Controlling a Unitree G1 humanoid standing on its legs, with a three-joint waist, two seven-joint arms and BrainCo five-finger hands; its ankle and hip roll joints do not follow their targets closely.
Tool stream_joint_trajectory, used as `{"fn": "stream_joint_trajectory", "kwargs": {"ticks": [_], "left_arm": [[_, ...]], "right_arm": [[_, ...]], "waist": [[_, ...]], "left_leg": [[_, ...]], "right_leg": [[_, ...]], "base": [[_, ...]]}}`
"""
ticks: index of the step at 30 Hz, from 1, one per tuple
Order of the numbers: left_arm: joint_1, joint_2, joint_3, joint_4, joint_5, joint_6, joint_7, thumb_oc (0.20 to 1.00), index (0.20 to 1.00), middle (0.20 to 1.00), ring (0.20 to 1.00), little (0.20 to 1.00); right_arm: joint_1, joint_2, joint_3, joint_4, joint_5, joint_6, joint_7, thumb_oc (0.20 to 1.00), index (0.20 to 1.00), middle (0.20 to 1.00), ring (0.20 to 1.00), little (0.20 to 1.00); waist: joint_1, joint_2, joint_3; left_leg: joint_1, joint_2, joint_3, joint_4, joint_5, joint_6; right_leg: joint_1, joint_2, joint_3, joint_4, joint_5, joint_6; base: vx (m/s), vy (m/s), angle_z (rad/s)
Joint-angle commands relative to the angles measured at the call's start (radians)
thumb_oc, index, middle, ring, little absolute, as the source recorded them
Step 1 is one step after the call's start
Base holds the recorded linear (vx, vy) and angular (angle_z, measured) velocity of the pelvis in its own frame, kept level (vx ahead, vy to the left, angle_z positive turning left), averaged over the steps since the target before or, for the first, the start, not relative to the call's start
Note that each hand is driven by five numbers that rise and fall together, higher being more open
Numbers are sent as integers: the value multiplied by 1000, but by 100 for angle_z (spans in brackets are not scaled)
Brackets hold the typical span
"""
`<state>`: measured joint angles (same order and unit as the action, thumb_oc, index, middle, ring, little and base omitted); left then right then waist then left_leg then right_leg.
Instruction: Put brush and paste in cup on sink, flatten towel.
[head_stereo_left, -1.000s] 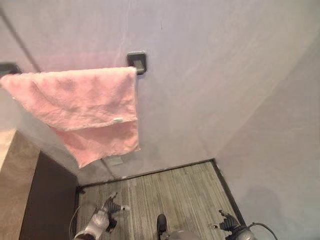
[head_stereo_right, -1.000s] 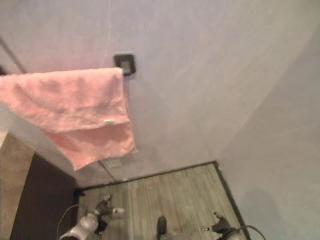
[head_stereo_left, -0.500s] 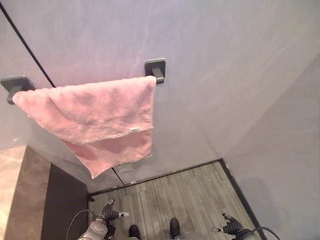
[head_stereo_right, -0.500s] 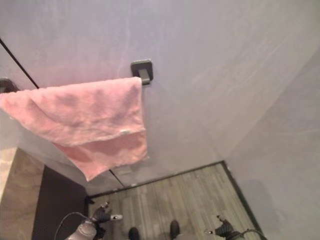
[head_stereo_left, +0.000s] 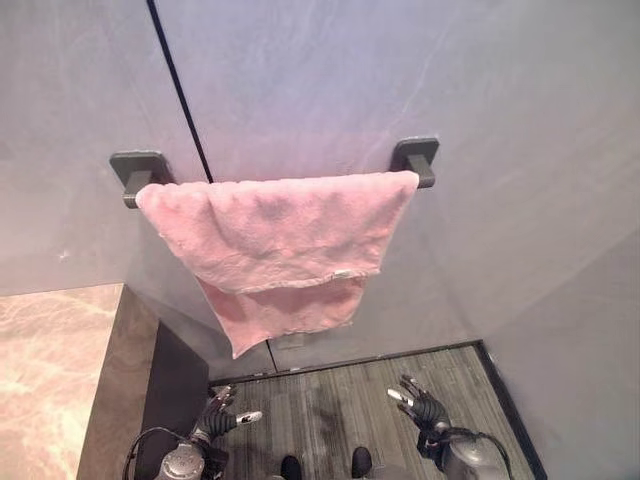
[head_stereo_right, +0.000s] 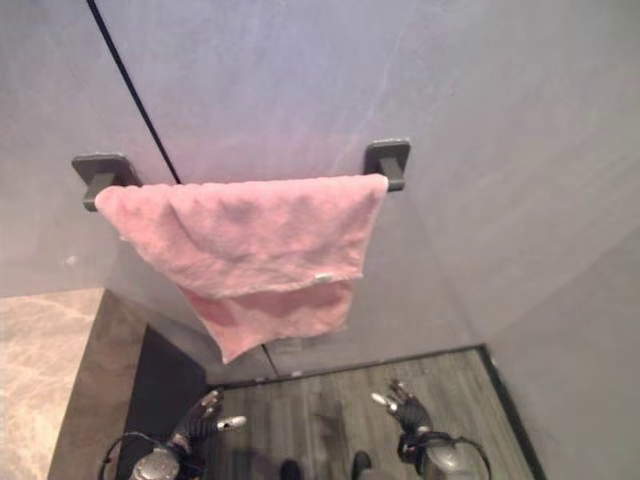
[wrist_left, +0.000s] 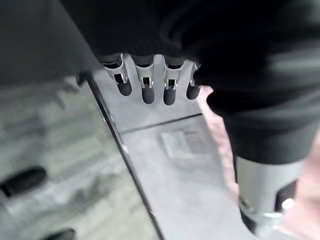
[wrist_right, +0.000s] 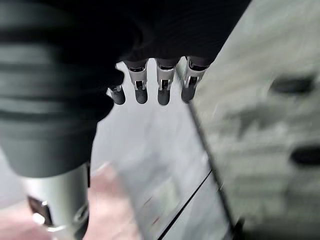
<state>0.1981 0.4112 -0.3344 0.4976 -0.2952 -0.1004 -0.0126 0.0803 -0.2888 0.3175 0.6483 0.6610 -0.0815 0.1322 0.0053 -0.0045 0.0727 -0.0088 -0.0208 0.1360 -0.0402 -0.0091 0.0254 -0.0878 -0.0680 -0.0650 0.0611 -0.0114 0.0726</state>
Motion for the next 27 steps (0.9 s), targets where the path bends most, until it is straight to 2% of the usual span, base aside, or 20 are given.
{"fn": "stream_joint_trajectory", "kwargs": {"ticks": [1,7,12,17,22,27], "left_arm": [[-35,10,4,-64,-126,-36,-45,1000,1000,1000,1000,1000],[-69,-22,-13,-160,-199,-43,-32,1000,1000,1000,1000,1000],[-155,-71,-24,-228,-303,-84,34,1000,1000,1000,1000,1000],[-231,-84,-22,-279,-335,-130,88,1000,1000,1000,1000,1000],[-321,-74,-15,-303,-337,-188,150,1000,1000,1000,1000,1000],[-346,-65,-7,-332,-317,-211,178,1000,1000,1000,1000,1000]], "right_arm": [[1,6,39,-13,141,20,48,1000,1000,1000,1000,1000],[-37,52,74,-79,251,15,46,1000,1000,1000,1000,1000],[-114,123,155,-195,413,-3,40,1000,1000,1000,1000,1000],[-204,141,221,-284,433,-45,31,1000,1000,1000,1000,1000],[-324,157,261,-355,420,-116,3,1000,1000,1000,1000,1000],[-359,172,253,-407,425,-159,-9,1000,1000,1000,1000,1000]], "waist": [[-3,-35,-32],[7,-37,-28],[18,-38,-1],[28,-35,41],[35,-33,103],[42,-33,110]], "left_leg": [[-50,15,-23,59,7,-45],[-51,14,-39,60,3,-47],[-87,7,-49,80,-5,-43],[-147,4,-57,111,-5,-39],[-249,2,-59,186,-14,-31],[-266,0,-53,197,-16,-29]], "right_leg": [[54,-25,16,-36,18,66],[67,-31,-1,-52,9,63],[41,-34,-3,-34,0,57],[-21,-38,-4,0,3,55],[-138,-44,4,89,0,49],[-157,-50,7,100,2,50]], "base": [[93,-29,14],[17,-21,9],[-52,-5,8],[-102,7,4],[-146,20,2],[-9,4,1]]}}
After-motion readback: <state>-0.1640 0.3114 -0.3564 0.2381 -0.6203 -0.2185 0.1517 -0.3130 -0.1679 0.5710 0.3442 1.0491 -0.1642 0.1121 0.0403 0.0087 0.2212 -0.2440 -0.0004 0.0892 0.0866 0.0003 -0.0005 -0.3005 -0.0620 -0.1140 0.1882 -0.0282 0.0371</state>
